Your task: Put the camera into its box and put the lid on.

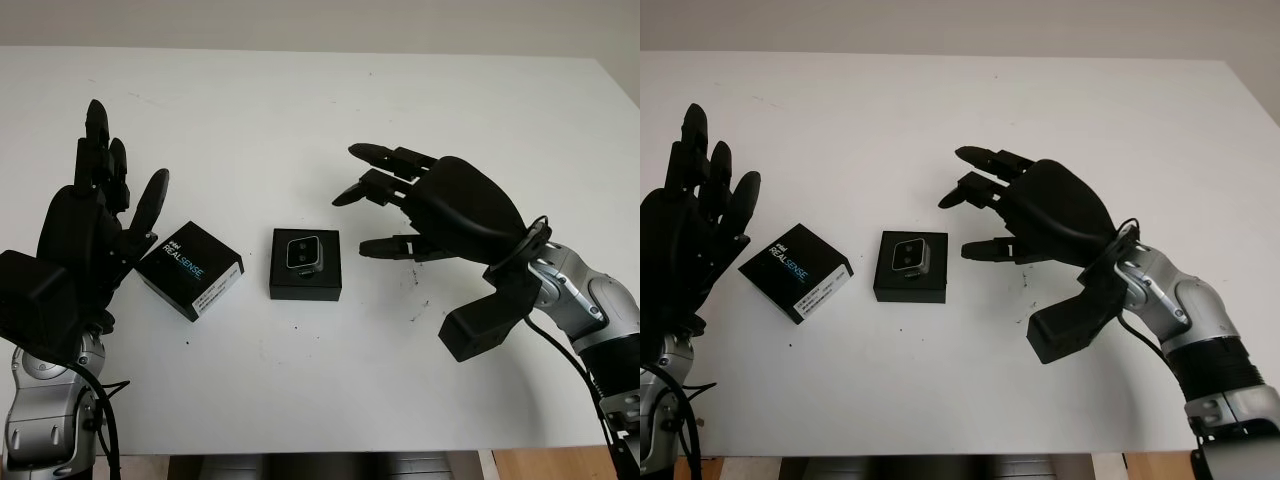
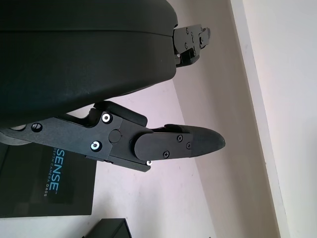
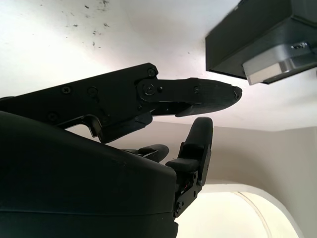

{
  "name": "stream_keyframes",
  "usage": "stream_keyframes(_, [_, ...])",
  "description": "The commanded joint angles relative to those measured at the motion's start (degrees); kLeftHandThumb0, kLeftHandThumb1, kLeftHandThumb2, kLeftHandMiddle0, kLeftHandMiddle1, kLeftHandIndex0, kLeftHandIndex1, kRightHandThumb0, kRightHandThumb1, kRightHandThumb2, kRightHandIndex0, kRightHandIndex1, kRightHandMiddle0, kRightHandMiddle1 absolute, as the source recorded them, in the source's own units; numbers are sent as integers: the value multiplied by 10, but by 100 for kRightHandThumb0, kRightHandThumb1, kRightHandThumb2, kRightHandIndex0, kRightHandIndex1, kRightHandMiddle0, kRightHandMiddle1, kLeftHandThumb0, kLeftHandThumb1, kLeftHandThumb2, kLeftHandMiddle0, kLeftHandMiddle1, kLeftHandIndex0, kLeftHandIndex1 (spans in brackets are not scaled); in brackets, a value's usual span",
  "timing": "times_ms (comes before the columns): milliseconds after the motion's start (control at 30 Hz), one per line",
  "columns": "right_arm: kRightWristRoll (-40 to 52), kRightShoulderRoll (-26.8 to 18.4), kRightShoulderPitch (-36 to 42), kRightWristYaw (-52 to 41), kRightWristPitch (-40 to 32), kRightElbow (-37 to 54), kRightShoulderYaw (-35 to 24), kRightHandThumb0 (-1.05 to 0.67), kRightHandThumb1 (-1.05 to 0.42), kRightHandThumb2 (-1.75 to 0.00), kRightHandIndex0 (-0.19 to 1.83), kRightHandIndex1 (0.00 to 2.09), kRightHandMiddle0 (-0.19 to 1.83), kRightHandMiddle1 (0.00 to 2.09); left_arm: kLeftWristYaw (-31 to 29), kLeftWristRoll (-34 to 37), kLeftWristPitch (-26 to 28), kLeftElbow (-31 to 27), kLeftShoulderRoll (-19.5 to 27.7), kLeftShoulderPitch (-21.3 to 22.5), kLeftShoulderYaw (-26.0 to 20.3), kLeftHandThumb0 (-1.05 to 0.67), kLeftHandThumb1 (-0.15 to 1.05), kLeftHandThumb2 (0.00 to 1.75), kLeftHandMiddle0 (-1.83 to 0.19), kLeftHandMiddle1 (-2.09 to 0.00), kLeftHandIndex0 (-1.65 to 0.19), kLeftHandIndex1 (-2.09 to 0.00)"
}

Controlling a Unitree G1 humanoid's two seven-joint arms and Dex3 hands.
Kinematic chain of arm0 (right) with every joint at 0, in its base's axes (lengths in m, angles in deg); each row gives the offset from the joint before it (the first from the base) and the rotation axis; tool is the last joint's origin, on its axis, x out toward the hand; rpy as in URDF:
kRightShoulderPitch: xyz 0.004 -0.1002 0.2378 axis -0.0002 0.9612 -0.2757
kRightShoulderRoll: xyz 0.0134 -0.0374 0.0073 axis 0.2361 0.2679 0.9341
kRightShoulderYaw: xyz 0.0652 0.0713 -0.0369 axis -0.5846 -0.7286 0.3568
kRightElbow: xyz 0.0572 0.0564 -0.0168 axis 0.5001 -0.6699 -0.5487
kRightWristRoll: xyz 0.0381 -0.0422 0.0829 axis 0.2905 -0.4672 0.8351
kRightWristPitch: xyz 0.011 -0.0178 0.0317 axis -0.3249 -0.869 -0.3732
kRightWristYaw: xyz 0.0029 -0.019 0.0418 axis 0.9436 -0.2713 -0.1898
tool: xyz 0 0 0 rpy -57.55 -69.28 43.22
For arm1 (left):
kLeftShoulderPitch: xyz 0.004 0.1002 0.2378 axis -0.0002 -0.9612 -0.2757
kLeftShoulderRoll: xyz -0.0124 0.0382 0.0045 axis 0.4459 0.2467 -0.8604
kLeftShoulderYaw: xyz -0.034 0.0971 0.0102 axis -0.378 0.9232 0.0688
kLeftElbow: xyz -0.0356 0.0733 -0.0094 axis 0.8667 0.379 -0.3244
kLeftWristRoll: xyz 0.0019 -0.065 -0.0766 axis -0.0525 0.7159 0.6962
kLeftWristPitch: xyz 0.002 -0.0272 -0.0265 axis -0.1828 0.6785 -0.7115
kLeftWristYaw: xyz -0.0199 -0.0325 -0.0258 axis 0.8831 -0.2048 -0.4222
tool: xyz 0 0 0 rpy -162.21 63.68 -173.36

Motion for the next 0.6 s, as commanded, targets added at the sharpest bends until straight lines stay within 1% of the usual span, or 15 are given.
stream_keyframes(0, [41, 4, -5, -33, 23, 13, 9, -62, -105, -37, 37, 9, 5, 78, -1, 1, -2, -8, 4, 3, -2, -57, 105, 39, 16, -5, 19, -2])
stream_keyframes(67, [71, 1, -8, -72, 38, 14, 17, -61, -105, -36, 32, 6, 0, 68, -1, 1, -2, -8, 3, 4, -1, -57, 105, 39, 16, -5, 19, -1])
stream_keyframes(133, [89, -4, -11, -112, 64, 19, 32, -62, -105, -41, 24, 2, -5, 56, 0, 1, -3, -9, 2, 4, -1, -57, 105, 39, 16, -5, 19, -1])
stream_keyframes(233, [107, -1, -8, -159, 88, 26, 47, -63, -105, -43, 18, 2, -4, 42, 3, -3, -3, -10, 0, 2, 0, -58, 105, 38, 15, -6, 18, -2])
stream_keyframes(300, [112, 3, -5, -180, 99, 29, 56, -64, -105, -41, 16, 1, -4, 39, 4, -3, -3, -11, 0, 1, 0, -58, 105, 39, 15, -6, 19, -2])
stream_keyframes(567, [110, 12, -5, -222, 121, 29, 68, -69, -105, -48, 6, 0, -7, 35, 3, -4, -3, -11, 0, -1, 1, -57, 105, 40, 16, -5, 19, -1])
